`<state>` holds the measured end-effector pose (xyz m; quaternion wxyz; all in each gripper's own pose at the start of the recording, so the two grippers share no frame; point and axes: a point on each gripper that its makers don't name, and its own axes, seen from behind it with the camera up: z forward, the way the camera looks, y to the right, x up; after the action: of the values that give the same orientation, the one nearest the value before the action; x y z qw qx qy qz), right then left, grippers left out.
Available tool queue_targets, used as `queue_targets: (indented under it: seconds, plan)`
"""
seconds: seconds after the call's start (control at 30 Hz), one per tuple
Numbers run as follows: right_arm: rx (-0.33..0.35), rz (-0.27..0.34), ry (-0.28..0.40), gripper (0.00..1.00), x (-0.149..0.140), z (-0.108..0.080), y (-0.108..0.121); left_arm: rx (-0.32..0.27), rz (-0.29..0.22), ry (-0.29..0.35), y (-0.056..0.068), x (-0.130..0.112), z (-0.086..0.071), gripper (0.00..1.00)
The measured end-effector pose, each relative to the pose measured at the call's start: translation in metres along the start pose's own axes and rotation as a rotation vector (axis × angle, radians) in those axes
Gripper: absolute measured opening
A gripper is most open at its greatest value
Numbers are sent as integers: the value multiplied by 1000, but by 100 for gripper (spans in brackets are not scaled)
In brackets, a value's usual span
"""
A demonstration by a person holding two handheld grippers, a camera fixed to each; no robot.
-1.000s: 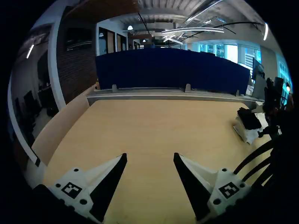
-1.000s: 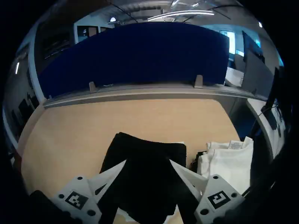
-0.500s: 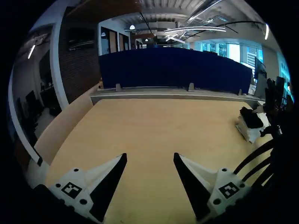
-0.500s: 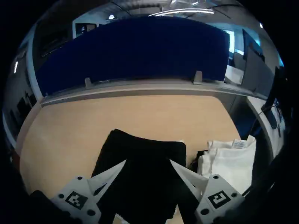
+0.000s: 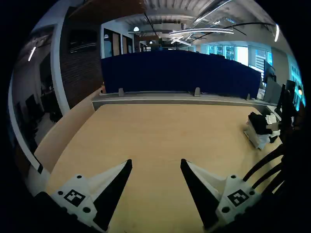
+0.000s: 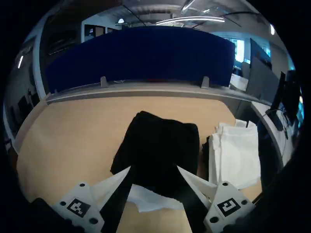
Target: Fold towel
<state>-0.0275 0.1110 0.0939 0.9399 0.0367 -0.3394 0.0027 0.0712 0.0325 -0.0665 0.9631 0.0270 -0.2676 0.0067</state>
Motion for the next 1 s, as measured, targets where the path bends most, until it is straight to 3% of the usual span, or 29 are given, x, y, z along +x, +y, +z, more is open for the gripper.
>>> queue_targets:
  seconds: [0.2, 0.3, 0.5, 0.7, 1.0]
  plan:
    - [1, 38, -43, 73, -18, 13, 6, -9, 12, 4, 2, 1, -2, 93]
    - [5, 57, -22, 77, -8, 7, 4, -16, 16, 6, 2, 3, -1, 93]
    - [24, 118, 102, 99, 33, -36, -13, -36, 19, 25, 0, 14, 4, 93]
    - [-7, 134, 193, 100, 54, -80, -20, -59, 26, 40, -3, 21, 10, 93]
    - [-9, 157, 279, 100, 57, -142, -49, -93, 37, 54, -9, 23, 8, 92]
